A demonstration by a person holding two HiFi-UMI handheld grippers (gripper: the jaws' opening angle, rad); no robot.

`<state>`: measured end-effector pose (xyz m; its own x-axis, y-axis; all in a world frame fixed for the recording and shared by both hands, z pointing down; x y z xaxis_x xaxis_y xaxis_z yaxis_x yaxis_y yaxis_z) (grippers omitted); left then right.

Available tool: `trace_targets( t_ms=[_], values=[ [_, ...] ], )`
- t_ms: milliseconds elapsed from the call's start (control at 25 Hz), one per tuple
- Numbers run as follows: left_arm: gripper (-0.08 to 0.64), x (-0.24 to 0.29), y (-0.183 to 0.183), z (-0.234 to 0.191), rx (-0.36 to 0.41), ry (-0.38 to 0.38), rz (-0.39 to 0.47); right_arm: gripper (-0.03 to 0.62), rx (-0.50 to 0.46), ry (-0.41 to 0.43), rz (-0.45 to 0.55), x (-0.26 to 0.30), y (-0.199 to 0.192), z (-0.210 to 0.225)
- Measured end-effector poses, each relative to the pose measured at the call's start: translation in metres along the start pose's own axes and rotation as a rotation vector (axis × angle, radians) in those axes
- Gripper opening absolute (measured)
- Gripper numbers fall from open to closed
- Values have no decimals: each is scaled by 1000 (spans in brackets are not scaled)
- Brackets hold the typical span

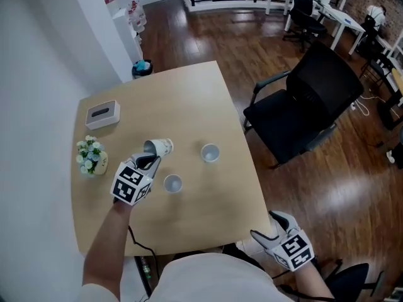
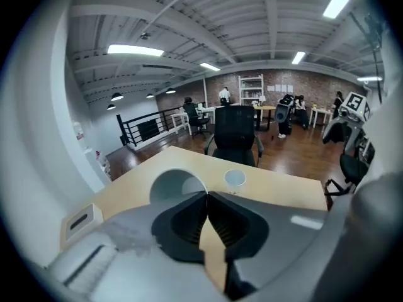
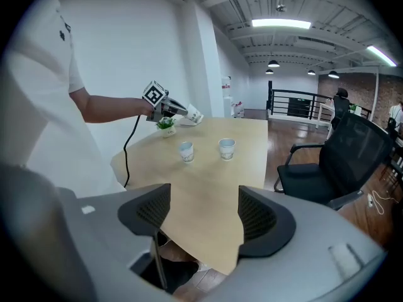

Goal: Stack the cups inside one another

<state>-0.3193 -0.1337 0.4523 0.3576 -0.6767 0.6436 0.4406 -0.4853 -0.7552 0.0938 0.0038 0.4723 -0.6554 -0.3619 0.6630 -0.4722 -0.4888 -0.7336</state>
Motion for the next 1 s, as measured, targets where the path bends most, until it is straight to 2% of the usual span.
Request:
trace_targets(
  t_ms=[200, 320, 480, 680, 1000],
  values=[
    [8, 35, 52, 47, 136, -68, -63, 331, 7, 37, 25, -15, -15, 27],
    [9, 58, 67, 69, 220, -110, -141, 331, 13, 45, 39, -22, -23, 42],
    [8, 89, 70, 92, 311, -165, -263, 331, 44, 41, 58, -34, -38, 59],
    [9, 119, 69, 108, 390, -186, -387, 330, 96, 40, 70, -47, -58, 70],
    [11, 155, 59, 117, 450, -215, -514, 328, 160, 13, 69, -64, -83, 83]
  ],
)
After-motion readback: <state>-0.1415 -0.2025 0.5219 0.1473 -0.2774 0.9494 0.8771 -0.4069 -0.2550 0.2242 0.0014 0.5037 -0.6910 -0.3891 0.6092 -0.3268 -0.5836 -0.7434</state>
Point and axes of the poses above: the fingertips, and each gripper's own axes: x forward along the fingers, z to its right, y out of its top, the point moved 8 cm from there along -x, backward along the fingers, and after that the axes turned 1 degree about z, right-handed, at the moved point
